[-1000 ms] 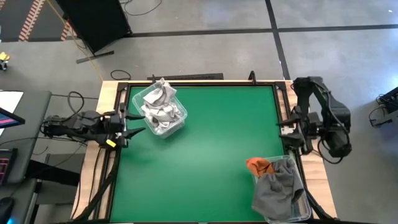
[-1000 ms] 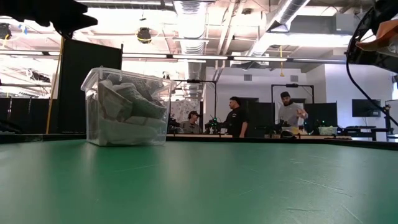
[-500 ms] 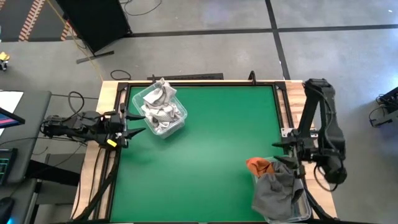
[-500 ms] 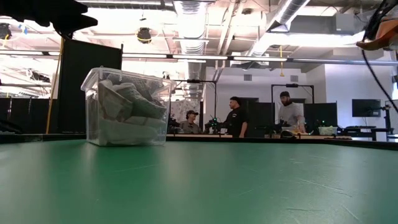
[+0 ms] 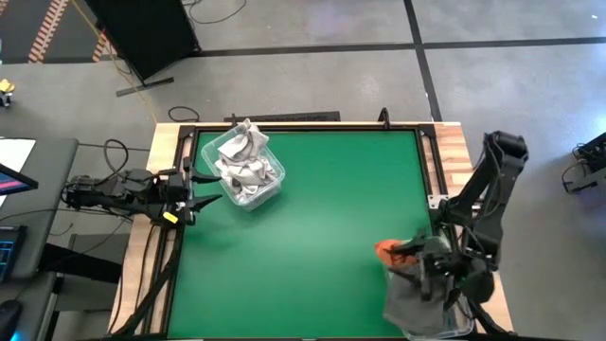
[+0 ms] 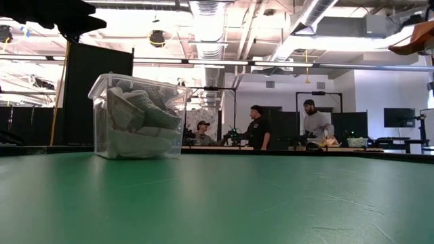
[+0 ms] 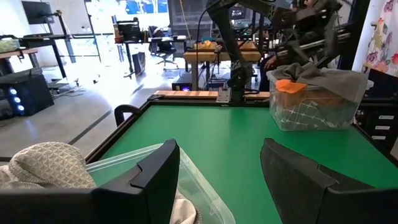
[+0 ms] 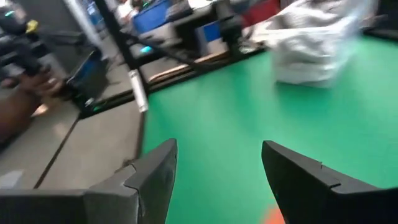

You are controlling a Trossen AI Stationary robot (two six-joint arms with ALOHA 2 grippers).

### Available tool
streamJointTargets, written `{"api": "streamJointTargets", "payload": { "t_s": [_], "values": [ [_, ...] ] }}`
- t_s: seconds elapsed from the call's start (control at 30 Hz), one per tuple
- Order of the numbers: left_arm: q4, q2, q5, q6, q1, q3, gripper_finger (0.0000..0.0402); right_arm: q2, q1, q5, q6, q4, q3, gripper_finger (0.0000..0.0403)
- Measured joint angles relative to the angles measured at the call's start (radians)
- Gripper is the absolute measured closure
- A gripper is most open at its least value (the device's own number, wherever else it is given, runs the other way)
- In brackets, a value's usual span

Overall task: Sort towels by color in basket
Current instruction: Return to Home Position

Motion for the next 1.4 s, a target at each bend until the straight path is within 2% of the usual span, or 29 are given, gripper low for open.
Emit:
{"api": "streamJointTargets", "payload": {
  "t_s": [0.13,0.23,0.37,0.57,0.73,0.93,1.17,1.4],
  "values": [
    [0.000,0.000,0.000,0.001,0.000,0.000,0.0187,0.036,-0.116,-0.222,-0.317,0.286,0.000,0.0138],
    [-0.001,0.000,0.000,0.001,0.000,0.001,0.0187,0.033,-0.193,-0.356,-0.527,0.419,0.002,0.0138],
    [-0.003,0.000,0.000,-0.001,0.000,0.001,0.0187,-0.032,-0.280,-0.473,-0.718,0.413,0.016,0.0138],
    [-0.032,0.000,0.000,-0.017,0.000,0.002,0.0187,-0.203,-0.406,-0.619,-0.933,0.311,0.017,0.0138],
    [-0.047,0.000,0.000,-0.025,0.000,0.000,0.0187,-0.331,-0.506,-0.714,-0.998,0.170,0.017,0.0138],
    [0.122,-0.002,0.000,0.019,0.000,-0.118,0.0187,-0.461,-0.603,-0.777,-1.041,0.128,-0.054,0.0138],
    [0.410,-0.002,0.006,0.073,0.000,-0.285,0.0187,-0.661,-0.683,-0.793,-1.046,0.251,-0.237,0.0138],
    [0.458,-0.002,0.023,0.095,0.000,-0.330,0.0187,-0.828,-0.722,-0.809,-1.061,0.382,-0.388,0.0138]
  ]
}}
